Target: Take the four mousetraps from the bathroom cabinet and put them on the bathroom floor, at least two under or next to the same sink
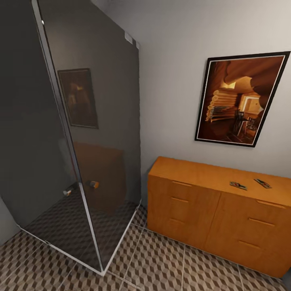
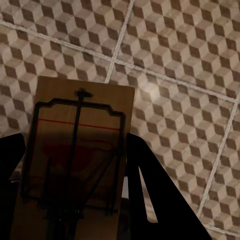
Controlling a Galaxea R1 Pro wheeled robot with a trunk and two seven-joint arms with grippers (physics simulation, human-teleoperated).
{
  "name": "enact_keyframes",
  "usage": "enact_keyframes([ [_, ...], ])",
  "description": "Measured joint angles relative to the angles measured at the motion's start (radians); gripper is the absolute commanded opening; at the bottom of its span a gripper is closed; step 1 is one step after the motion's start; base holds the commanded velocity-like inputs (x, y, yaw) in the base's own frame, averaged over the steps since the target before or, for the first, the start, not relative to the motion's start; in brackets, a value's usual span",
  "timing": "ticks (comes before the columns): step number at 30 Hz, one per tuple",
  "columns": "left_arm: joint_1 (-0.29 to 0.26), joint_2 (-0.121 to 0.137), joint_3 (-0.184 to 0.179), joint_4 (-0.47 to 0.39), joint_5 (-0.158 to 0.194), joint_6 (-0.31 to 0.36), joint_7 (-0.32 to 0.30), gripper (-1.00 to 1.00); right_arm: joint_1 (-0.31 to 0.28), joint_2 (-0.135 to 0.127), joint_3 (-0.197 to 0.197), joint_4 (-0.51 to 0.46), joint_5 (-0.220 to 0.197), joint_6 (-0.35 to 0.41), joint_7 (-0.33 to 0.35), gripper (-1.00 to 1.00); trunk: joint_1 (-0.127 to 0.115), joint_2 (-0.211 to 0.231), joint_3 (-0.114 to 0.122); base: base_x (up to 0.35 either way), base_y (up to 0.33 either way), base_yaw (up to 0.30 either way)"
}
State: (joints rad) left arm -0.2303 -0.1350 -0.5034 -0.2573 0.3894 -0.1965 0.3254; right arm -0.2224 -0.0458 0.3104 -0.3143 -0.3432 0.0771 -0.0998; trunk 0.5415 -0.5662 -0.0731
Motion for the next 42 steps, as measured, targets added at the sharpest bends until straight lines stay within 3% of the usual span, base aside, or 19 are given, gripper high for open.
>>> enact_keyframes([
  [15,0.002,0.0,0.0,0.0,0.0,0.0,0.0,-1.0,0.0,0.005,0.001,0.003,0.0,0.0,0.0,-1.0,0.0,0.0,0.0,-0.016,0.0,0.29],
  [42,0.002,0.0,0.0,0.0,0.0,0.0,0.0,-1.0,0.0,0.017,0.008,0.008,0.0,0.0,0.0,-1.0,0.0,0.0,0.0,-0.145,0.0,0.29],
])
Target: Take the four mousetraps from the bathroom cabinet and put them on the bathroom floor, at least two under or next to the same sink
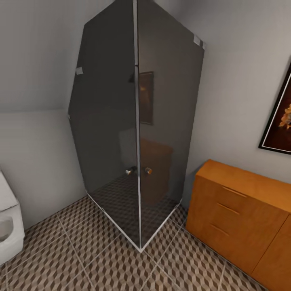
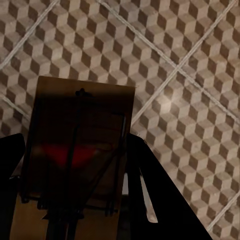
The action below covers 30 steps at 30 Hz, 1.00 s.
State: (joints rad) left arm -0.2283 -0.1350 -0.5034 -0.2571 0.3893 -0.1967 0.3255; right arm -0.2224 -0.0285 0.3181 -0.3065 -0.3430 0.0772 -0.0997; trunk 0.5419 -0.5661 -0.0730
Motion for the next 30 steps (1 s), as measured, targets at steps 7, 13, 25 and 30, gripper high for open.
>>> enact_keyframes([
  [7,0.0,0.0,0.0,0.0,0.0,-0.001,0.0,-1.0,0.0,0.0,0.0,0.006,0.0,0.0,0.0,-1.0,0.0,0.0,0.0,-0.209,0.0,0.29],
  [13,0.001,0.0,0.0,0.0,0.0,-0.001,0.0,-1.0,0.0,0.003,0.0,0.008,0.0,0.0,0.0,-1.0,0.0,0.0,0.0,-0.161,0.0,0.29],
  [25,0.001,0.001,0.0,0.0,0.0,-0.005,0.0,-1.0,0.0,0.008,0.0,0.008,0.0,-0.001,0.0,-1.0,-0.001,0.0,0.0,0.066,0.0,0.29],
  [30,0.001,0.001,0.0,0.0,0.0,-0.022,0.0,-1.0,0.0,0.01,0.0,0.008,0.001,-0.001,0.0,-1.0,-0.001,0.0,0.0,0.145,0.0,0.29],
])
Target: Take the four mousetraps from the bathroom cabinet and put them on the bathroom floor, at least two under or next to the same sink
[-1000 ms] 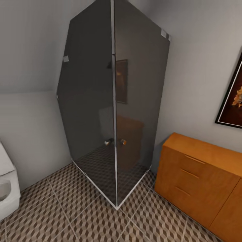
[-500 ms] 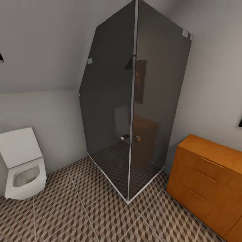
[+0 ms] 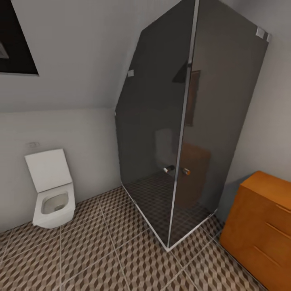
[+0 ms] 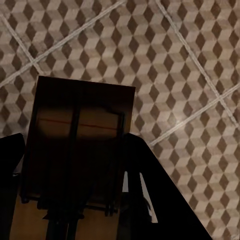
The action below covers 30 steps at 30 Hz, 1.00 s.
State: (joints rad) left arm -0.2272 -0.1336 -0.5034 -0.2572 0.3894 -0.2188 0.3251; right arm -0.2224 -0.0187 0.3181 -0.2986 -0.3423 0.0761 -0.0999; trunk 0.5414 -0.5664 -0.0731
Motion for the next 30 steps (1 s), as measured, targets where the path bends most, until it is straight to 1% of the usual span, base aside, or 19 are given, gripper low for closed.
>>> enact_keyframes([
  [6,0.0,0.0,0.0,0.0,0.0,-0.006,0.0,-1.0,0.0,0.002,0.0,0.0,0.0,0.0,0.0,-1.0,0.0,0.0,0.0,0.033,0.0,0.29],
  [13,0.0,-0.001,0.0,0.024,0.001,-0.01,-0.001,-1.0,0.0,0.004,0.0,0.001,0.0,0.0,0.0,-1.0,0.0,0.0,0.0,0.004,0.0,0.29],
  [30,0.0,-0.001,0.0,0.028,0.001,-0.01,-0.001,-1.0,0.0,0.011,0.001,0.001,0.0,0.0,0.0,-1.0,0.0,0.0,0.0,-0.01,0.0,0.29],
])
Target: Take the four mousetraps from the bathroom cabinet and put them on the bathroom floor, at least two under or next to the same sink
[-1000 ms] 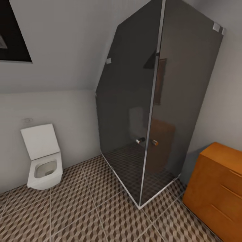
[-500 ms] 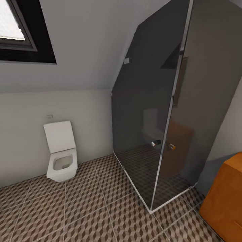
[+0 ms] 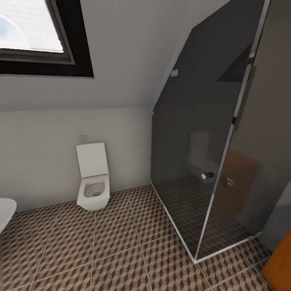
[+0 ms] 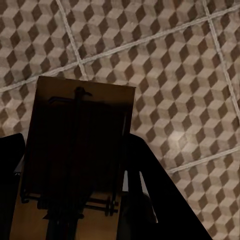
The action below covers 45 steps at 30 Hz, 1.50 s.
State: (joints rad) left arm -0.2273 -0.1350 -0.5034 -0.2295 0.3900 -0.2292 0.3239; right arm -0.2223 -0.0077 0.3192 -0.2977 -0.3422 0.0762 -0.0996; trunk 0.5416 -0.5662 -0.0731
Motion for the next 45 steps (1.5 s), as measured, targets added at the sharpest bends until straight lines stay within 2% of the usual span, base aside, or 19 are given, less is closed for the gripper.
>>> enact_keyframes([
  [4,0.0,0.0,0.0,0.0,0.0,0.0,0.0,-1.0,0.0,0.005,0.005,0.016,0.003,-0.003,0.0,-1.0,0.0,0.0,0.0,0.0,0.0,0.29],
  [8,0.0,0.0,0.0,0.0,0.0,-0.001,0.0,-1.0,0.0,0.008,0.027,0.028,0.003,-0.044,0.0,-1.0,0.0,0.0,-0.001,0.0,0.0,0.289],
  [15,0.0,0.0,0.0,0.001,0.0,-0.002,0.0,-1.0,0.0,0.011,0.04,0.041,0.003,-0.08,-0.001,-1.0,0.0,0.0,-0.003,0.0,0.0,0.286],
  [31,0.0,0.0,0.0,0.002,0.0,-0.002,0.0,-1.0,0.0,0.014,0.042,0.045,0.003,-0.085,-0.002,-1.0,0.0,0.0,-0.011,-0.008,0.0,0.284],
  [45,0.0,0.0,0.0,0.002,0.0,-0.002,0.0,-1.0,0.0,0.02,0.043,0.047,0.003,-0.086,-0.001,-1.0,0.0,0.0,-0.018,-0.147,0.052,0.282],
])
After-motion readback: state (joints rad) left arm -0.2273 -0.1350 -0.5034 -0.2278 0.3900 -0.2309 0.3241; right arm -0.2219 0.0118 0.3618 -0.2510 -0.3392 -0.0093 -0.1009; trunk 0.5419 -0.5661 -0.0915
